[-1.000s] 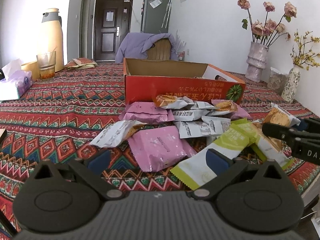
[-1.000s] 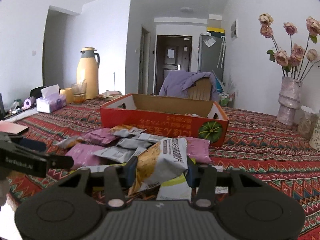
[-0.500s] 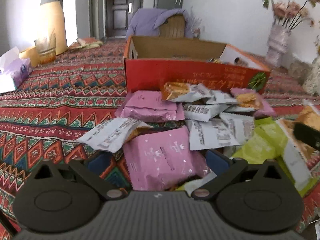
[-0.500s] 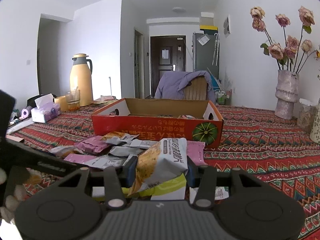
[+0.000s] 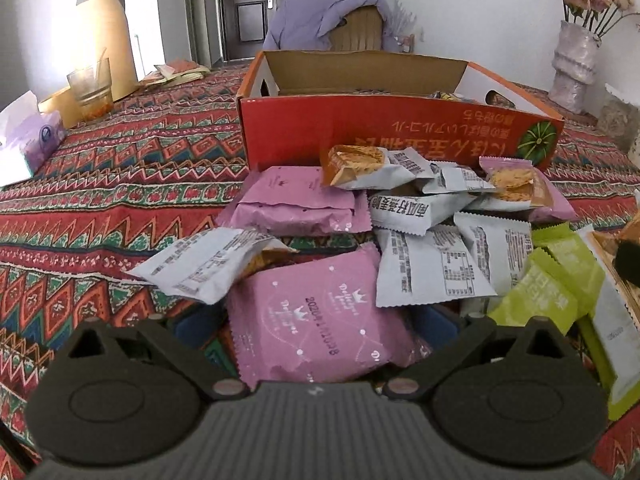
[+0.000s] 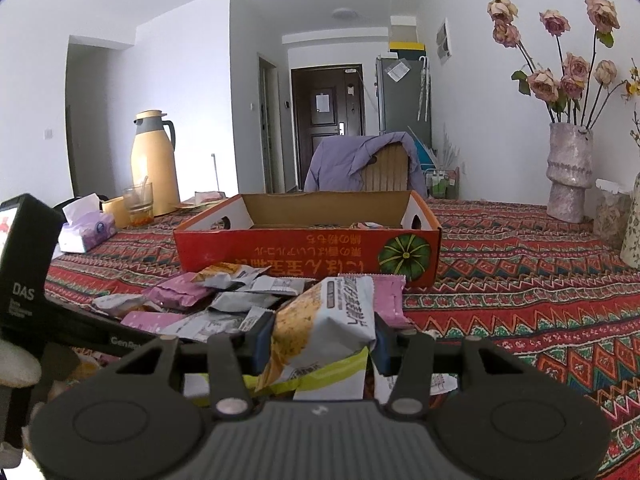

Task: Organize snacks
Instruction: 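Grasp a white-and-yellow packet with the right gripper while the left grasps a pink packet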

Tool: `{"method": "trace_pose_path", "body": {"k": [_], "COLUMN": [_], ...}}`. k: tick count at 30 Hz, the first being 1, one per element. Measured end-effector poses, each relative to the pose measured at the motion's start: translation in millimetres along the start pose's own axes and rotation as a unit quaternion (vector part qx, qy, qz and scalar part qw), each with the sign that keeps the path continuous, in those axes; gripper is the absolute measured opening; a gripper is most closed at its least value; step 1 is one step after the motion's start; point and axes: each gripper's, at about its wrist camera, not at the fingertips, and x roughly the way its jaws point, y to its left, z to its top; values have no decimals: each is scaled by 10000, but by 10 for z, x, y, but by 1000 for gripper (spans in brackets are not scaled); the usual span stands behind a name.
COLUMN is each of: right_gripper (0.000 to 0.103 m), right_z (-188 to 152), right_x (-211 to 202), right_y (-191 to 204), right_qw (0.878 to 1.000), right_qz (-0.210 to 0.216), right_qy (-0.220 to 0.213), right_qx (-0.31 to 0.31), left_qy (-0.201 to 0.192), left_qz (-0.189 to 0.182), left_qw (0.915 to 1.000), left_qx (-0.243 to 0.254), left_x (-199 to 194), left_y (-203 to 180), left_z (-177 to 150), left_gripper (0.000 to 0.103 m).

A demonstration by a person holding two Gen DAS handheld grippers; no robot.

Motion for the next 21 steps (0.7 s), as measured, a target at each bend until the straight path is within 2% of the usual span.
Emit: {"method": "trace_pose_path", "body": {"k": [2,4,6,14,21], "right_gripper": [48,48,48,48,48], "right_z": [7,7,2,-6,21], "right_x": [-1,-14,-17,-17,-14], "right_y": [-3,-3,-9,-22,-29], "right_qw": [10000,10000,10000,10000,10000], "right_qz": [9,12,7,14,18], "right_qy": [-5,-13,-16,-7,-55], "right_qx": [6,4,11,49,56], "left_qy": [-42,-114,-177,-640,-1123], "left_qz": [-66,-138,-219,-471,-529], "left_qw": [10000,9998,9996,9968,9923], "left_qx": [49,42,-49,-94,-20], "left_x": [-32,-82,-137,-336,-592], "left_y": [-17,-17,4,137,208], "left_z": [-8,-27,-55,-148,-107], "left_gripper": [92,78,73,70,70]}}
